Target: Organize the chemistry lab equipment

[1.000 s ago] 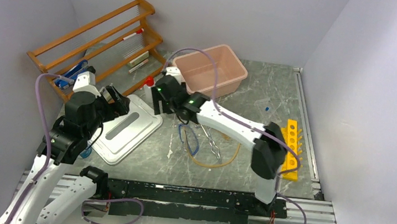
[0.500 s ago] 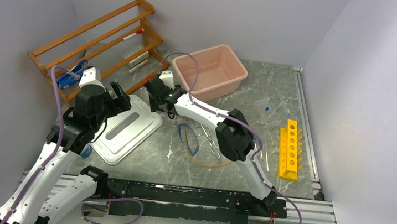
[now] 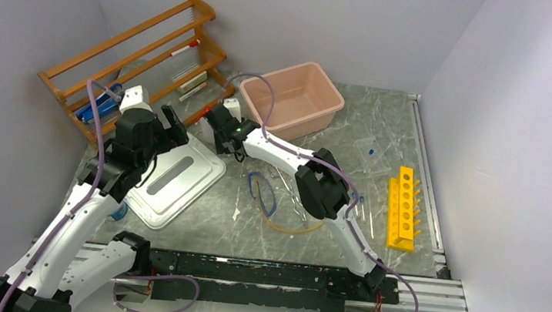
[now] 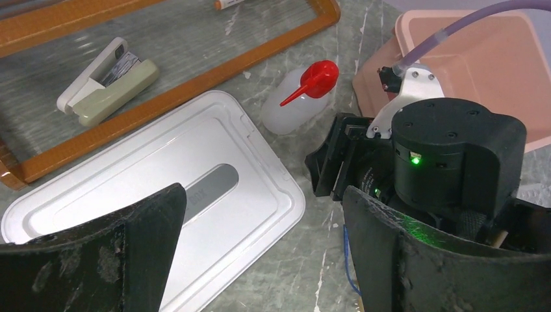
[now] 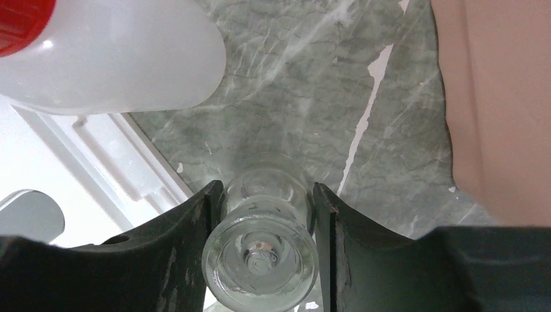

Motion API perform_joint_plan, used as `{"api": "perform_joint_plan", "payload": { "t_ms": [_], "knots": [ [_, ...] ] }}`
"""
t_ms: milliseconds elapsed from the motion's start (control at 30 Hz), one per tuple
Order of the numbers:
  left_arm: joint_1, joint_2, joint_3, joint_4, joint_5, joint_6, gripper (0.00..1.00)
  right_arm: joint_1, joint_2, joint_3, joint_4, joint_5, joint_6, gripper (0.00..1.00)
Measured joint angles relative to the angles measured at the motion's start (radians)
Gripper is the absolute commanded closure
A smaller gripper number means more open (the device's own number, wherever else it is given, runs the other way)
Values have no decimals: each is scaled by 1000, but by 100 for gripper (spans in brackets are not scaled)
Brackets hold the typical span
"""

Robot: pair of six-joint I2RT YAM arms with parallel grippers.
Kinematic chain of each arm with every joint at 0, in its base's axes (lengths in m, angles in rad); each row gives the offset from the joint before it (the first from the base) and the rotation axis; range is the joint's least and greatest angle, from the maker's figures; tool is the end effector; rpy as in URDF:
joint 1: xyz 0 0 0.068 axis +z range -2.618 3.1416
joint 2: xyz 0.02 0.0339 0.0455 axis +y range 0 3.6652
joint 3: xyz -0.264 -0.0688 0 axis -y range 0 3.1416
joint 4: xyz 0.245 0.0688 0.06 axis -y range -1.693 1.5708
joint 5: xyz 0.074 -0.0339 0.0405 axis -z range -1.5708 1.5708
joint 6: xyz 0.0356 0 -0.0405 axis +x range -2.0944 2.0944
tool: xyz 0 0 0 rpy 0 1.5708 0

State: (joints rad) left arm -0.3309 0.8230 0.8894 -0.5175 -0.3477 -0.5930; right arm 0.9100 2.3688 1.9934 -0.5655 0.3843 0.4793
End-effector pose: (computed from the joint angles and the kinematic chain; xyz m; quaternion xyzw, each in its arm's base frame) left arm 0.1720 -0.0463 0.3363 -0.2001 0.8154 -0.1019 0.5336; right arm 0.3309 0.4039 0.1773 -0.1416 0.9244 0.0551 0.3498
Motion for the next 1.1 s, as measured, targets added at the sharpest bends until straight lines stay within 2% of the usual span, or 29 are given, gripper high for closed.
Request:
{"api": "perform_joint_plan", "payload": {
  "t_ms": [33, 133, 300, 433, 700, 867, 1100],
  "knots": [
    [0, 7, 0, 3, 0, 2, 7, 1, 0, 2, -2, -1, -7, 70],
    [0, 23, 0, 17, 0, 10, 7, 2, 0, 28, -31, -4, -26, 72],
    [0, 30, 0, 47, 0, 29, 6, -1, -9, 143, -80, -21, -78, 73],
    [0, 38, 0, 71, 0, 42, 6, -18, -78, 200, -108, -65, -120, 73],
    [0, 79, 0, 140, 35, 57, 6, -170, -206, 270, -84, -111, -164, 73],
    [0, 127, 0, 172, 64, 72, 7, -281, -161, 339, -67, -118, -197, 73],
    [0, 217, 23, 205, 79, 81, 8, -315, -34, 345, -59, -183, -274, 73]
  ]
}}
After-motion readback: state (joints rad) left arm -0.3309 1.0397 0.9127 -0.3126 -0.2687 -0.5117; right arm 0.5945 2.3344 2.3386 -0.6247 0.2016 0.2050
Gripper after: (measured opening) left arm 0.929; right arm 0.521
